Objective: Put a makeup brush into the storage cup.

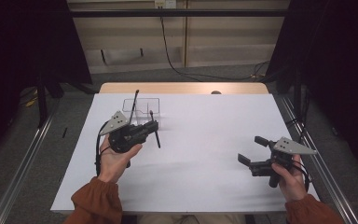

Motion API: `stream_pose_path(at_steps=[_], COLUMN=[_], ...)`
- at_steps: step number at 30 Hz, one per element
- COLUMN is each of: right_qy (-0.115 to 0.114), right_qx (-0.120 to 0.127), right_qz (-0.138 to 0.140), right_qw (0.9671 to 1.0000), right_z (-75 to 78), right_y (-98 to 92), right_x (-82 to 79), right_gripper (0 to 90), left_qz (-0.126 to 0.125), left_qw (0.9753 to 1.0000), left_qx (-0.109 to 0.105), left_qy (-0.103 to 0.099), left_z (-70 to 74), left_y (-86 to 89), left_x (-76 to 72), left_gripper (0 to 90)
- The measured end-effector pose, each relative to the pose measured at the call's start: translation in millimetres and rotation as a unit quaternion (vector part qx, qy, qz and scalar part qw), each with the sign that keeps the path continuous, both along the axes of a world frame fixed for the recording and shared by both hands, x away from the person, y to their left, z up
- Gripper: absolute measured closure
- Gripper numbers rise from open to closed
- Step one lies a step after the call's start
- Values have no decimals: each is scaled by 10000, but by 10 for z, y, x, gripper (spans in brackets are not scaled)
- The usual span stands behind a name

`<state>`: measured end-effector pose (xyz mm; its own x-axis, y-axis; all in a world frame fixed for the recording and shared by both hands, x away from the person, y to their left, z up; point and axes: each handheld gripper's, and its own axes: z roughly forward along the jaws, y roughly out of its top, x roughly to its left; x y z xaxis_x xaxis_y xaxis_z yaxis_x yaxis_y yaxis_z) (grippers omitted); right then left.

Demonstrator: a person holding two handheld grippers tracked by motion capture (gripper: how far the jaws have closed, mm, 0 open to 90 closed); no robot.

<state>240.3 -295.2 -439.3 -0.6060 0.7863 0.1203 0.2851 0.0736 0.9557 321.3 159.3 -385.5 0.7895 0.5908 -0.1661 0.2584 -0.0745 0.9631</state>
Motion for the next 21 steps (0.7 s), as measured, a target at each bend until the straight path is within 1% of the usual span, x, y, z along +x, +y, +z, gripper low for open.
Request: stream_pose_path(at_steps=[2, 3, 4, 5, 6, 7, 9, 12, 14, 15, 16, 18, 20, 21], right_qy=[-51, -79, -103, -103, -190, -190, -284, -263, -227, -213, -178, -167, -142, -142], right_qx=[61, 85, 100, 100, 123, 123, 127, 268, 239, 235, 236, 162, 112, 112], right_qz=[-105, -138, -191, -191, -282, -282, -337, -387, -398, -382, -362, -326, -292, -292], right_qw=[9999, 9998, 9997, 9997, 9993, 9993, 9989, 9985, 9987, 9988, 9989, 9992, 9994, 9994], right_z=[-19, -27, -35, -35, -38, -38, -29, -16, -26, -31, -34, -40, -42, -42], right_y=[-58, -74, -87, -87, -88, -88, -89, -113, -124, -122, -114, -102, -99, -99], right_x=[-31, -40, -46, -46, -59, -59, -72, -79, -78, -77, -79, -81, -84, -84], right_gripper=[0, 0, 0, 0, 0, 0, 0, 0, 0, 0, 0, 0, 0, 0], left_qz=[44, 80, 80, 107, 125, 147, 190, 255, 323, 323, 388, 419, 507, 507], left_qw=[10000, 10000, 10000, 9999, 9999, 9999, 9998, 9997, 9995, 9995, 9992, 9991, 9987, 9987], left_qx=[-14, 20, 20, 13, 10, 2, -38, -13, -5, -5, 2, -20, 16, 16], left_qy=[-3, -5, -5, -8, -6, -14, -20, -29, -23, -23, -21, -13, 0, 0], left_z=[7, 13, 13, 15, 18, 22, 31, 47, 58, 58, 66, 68, 74, 74], left_y=[32, 68, 68, 84, 100, 119, 150, 210, 273, 273, 311, 326, 381, 381], left_x=[10, 22, 22, 27, 32, 35, 34, 36, 52, 52, 70, 79, 109, 109], left_gripper=[839, 839, 839, 839, 839, 839, 839, 839, 839, 840, 839, 840, 840, 840])
